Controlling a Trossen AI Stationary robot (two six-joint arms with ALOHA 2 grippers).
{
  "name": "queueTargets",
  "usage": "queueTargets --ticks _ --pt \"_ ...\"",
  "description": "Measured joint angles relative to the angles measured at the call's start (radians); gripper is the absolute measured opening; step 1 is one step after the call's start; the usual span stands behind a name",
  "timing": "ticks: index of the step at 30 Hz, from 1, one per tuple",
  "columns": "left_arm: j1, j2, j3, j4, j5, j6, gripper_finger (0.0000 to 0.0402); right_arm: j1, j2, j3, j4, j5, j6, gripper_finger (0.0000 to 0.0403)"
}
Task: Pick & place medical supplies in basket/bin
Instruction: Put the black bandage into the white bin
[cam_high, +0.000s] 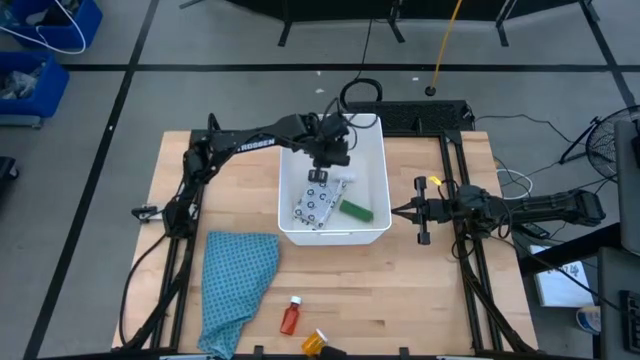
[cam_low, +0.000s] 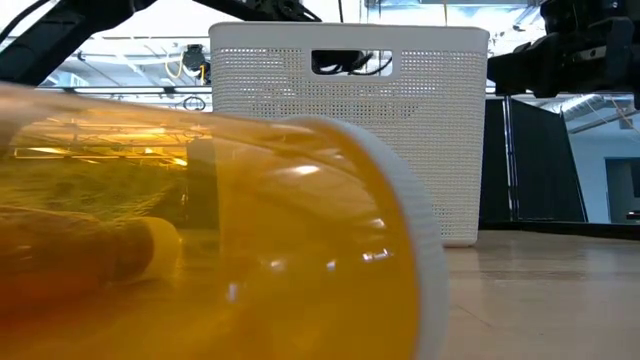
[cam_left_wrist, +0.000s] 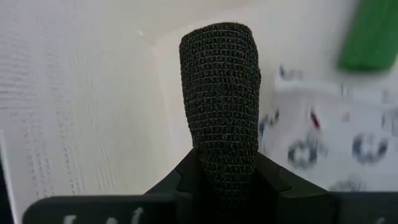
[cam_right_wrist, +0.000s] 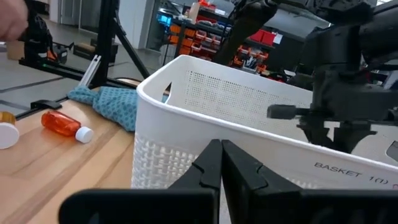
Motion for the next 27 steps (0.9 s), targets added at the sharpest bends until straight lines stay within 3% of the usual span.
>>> queueTargets --ticks 6,17,27 --pt "0.016 0.000 -0.026 -0.036 -0.068 0.064 0.0071 0.000 0.000 0.000 -0.002 -0.001 0.009 0.0000" --pt "0.028 -0.002 -0.221 0.095 0.014 -0.009 0.0071 0.000 0.000 0.000 0.001 -0.002 -0.002 0.0000" --pt "0.028 0.000 -0.372 0.228 0.012 -0.032 0.0079 0.000 0.000 0.000 0.005 -0.002 -0.009 0.0000"
